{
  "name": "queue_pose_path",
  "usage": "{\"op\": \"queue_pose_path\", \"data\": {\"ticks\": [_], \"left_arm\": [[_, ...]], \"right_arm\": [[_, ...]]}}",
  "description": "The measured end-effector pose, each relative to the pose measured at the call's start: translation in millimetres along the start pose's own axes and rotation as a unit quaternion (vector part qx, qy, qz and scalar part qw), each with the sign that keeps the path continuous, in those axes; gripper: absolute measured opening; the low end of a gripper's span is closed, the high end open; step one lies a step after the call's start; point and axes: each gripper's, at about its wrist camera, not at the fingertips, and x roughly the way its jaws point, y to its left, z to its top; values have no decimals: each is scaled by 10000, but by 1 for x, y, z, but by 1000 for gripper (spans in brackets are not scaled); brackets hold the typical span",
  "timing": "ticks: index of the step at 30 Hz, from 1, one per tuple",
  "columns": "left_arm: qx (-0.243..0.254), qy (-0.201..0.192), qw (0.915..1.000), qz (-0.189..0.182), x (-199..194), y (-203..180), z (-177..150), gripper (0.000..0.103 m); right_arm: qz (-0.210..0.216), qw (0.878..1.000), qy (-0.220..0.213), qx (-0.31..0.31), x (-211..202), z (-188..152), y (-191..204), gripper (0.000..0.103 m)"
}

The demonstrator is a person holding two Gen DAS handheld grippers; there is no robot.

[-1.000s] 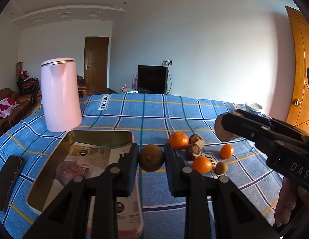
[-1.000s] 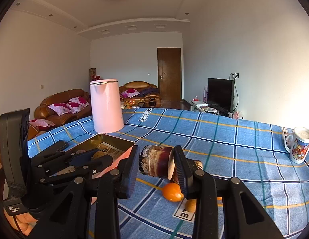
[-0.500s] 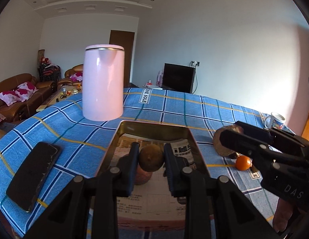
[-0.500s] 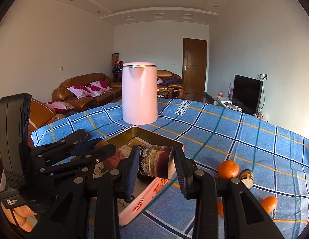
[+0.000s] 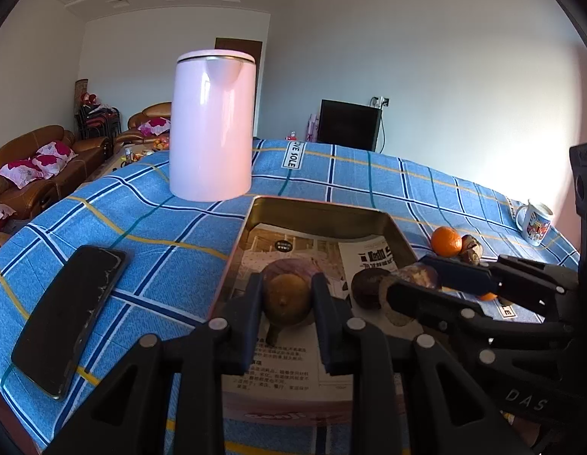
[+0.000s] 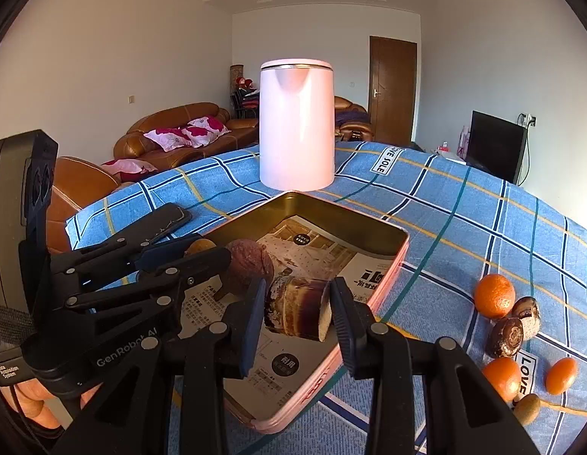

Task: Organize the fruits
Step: 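Carry both held fruits over the tin box and open both tools, then withdraw both tools from the tin box toward the remaining fruits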

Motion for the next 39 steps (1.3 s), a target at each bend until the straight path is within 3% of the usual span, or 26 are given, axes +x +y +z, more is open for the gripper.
{"op": "queue_pose_path", "data": {"ticks": [3, 6, 8, 11, 16, 20, 26, 35, 39], "left_arm": [[43, 21, 10000, 47, 1, -2, -1, 28], [91, -8, 9999, 79, -2, -7, 0, 39], [103, -76, 9999, 99, -5, -11, 3, 53], [171, -193, 9996, 75, -12, -20, 6, 65], [468, -257, 9983, -222, -18, -54, 10, 67], [810, -244, 9954, -453, -17, -88, 12, 71], [1144, -46, 9904, -777, -2, -131, 14, 71], [1360, 229, 9865, -882, 18, -160, 17, 71], [1431, 385, 9849, -893, 27, -167, 14, 71]], "right_arm": [[72, 9996, 251, 41, 9, 0, -1, 37], [138, 9995, 261, 110, 7, -2, -3, 41], [101, 9996, 168, 193, 1, -3, -9, 45], [76, 9994, 31, 338, -14, -6, -21, 50], [-337, 9974, -176, 620, -53, -18, -58, 51], [-967, 9917, -193, 825, -79, -32, -95, 51], [-1509, 9806, 153, 1242, -92, -52, -141, 51], [-1153, 9820, 942, 1159, -67, -65, -152, 50], [-1023, 9801, 1212, 1193, -54, -67, -155, 39]]}}
